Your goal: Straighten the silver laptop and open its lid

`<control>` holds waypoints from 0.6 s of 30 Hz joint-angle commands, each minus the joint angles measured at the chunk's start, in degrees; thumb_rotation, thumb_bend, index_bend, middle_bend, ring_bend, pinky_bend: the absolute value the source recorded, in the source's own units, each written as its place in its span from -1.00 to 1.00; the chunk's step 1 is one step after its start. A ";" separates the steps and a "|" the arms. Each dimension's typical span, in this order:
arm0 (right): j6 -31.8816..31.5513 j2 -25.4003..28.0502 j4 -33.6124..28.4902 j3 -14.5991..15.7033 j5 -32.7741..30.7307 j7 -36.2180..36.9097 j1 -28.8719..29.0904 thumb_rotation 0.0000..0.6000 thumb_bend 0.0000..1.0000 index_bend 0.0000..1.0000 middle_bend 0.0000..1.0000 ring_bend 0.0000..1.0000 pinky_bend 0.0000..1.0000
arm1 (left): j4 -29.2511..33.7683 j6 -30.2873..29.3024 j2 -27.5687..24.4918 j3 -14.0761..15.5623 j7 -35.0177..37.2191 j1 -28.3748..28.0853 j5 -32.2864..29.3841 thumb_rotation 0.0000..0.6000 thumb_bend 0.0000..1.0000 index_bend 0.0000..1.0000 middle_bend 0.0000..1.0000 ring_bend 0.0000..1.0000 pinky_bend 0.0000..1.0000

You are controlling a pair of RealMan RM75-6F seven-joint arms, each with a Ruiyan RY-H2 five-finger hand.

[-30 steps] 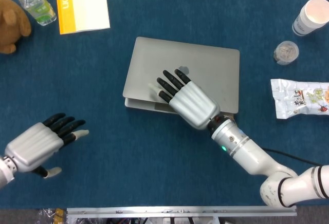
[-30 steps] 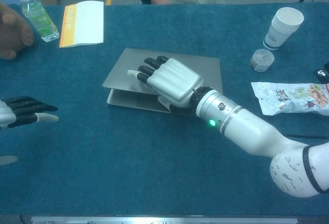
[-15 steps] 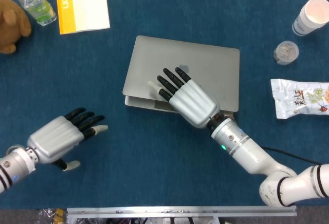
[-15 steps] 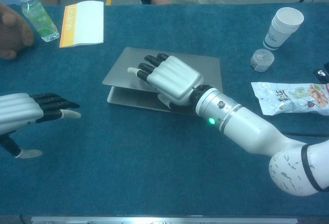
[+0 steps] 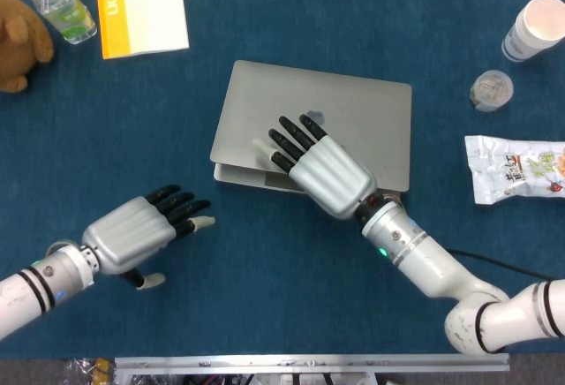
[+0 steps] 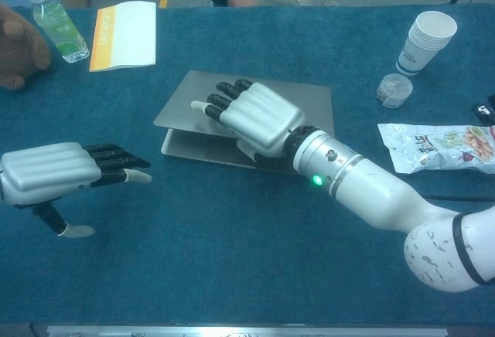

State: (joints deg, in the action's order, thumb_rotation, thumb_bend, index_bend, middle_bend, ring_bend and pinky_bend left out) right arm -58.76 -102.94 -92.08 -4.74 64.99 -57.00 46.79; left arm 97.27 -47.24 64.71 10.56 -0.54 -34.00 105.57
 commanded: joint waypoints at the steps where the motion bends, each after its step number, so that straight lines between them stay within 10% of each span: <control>1: -0.07 0.11 -0.11 0.01 -0.16 0.02 0.11 1.00 -0.09 -1.00 -0.74 -0.97 -0.71 | -0.23 0.61 0.89 -0.29 -0.35 -0.72 -0.58 0.65 -0.51 -1.00 -1.00 -1.00 -0.97; 18: -0.77 0.58 -0.68 -0.12 -1.65 0.18 0.73 1.00 -0.09 -1.00 -0.74 -0.97 -0.71 | -2.76 2.71 5.43 -2.32 1.25 -4.73 -4.81 0.65 -0.50 -1.00 -1.00 -1.00 -0.97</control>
State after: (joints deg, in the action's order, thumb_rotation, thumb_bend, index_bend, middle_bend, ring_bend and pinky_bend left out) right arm -59.55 -102.36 -92.75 -4.84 63.34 -56.83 47.52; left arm 94.74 -44.70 69.91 8.35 0.53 -38.52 101.00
